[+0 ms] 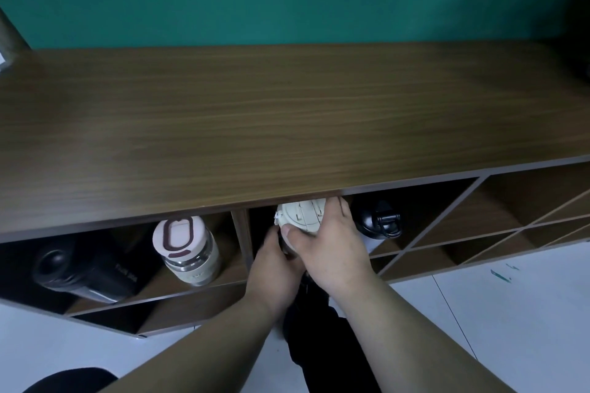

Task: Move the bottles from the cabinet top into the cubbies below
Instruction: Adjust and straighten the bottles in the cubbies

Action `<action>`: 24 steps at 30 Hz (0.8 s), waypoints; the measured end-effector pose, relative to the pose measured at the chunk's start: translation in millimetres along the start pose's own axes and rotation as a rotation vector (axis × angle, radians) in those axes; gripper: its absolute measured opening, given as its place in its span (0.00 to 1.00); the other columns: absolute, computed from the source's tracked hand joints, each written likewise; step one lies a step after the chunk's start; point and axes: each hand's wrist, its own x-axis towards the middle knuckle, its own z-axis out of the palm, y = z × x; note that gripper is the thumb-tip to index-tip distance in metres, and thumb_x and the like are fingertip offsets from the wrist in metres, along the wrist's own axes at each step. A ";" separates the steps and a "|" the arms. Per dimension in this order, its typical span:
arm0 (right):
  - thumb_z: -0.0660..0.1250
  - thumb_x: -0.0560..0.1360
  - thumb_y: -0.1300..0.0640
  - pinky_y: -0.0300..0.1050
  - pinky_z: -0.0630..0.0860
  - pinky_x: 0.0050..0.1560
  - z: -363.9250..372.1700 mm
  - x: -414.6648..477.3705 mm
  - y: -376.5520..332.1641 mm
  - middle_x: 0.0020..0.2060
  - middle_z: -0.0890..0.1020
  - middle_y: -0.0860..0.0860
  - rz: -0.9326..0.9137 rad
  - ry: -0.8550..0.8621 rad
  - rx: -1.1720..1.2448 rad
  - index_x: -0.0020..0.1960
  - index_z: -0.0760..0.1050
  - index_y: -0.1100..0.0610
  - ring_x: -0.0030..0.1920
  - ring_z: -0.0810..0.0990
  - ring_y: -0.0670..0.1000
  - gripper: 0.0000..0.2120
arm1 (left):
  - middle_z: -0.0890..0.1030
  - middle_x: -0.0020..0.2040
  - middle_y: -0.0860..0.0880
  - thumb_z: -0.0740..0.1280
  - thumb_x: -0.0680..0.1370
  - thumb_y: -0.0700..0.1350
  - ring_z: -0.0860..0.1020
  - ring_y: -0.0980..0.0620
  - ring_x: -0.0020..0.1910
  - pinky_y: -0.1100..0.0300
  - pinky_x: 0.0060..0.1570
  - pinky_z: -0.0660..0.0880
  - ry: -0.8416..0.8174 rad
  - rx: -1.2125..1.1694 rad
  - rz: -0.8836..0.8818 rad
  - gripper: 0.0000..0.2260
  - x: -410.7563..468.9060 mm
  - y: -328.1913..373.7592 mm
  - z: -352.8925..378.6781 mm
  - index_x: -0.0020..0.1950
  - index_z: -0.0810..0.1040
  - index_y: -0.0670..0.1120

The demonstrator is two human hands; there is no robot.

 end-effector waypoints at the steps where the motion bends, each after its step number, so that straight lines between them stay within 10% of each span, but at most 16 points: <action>1: 0.73 0.70 0.40 0.52 0.78 0.58 -0.5 0.3 0.6 0.62 0.72 0.45 0.000 -0.001 0.002 0.63 0.68 0.52 0.63 0.76 0.52 0.29 | 0.82 0.49 0.64 0.72 0.75 0.51 0.80 0.67 0.49 0.64 0.47 0.75 0.010 0.007 0.002 0.18 -1.0 0.3 -0.1 0.64 0.73 0.58; 10: 0.76 0.69 0.44 0.44 0.76 0.58 -5.9 5.2 5.9 0.60 0.73 0.43 -0.009 -0.040 0.066 0.62 0.71 0.50 0.61 0.78 0.47 0.27 | 0.83 0.60 0.54 0.70 0.73 0.54 0.82 0.52 0.57 0.47 0.59 0.80 0.083 0.001 -0.049 0.22 -4.2 0.0 7.5 0.67 0.72 0.56; 24: 0.78 0.63 0.40 0.49 0.76 0.60 -2.0 -4.3 5.3 0.59 0.73 0.43 -0.002 -0.003 0.111 0.61 0.68 0.48 0.62 0.75 0.47 0.33 | 0.84 0.57 0.60 0.74 0.72 0.56 0.82 0.58 0.56 0.55 0.56 0.79 -0.005 0.037 -0.012 0.24 -4.7 -3.4 -5.8 0.67 0.74 0.57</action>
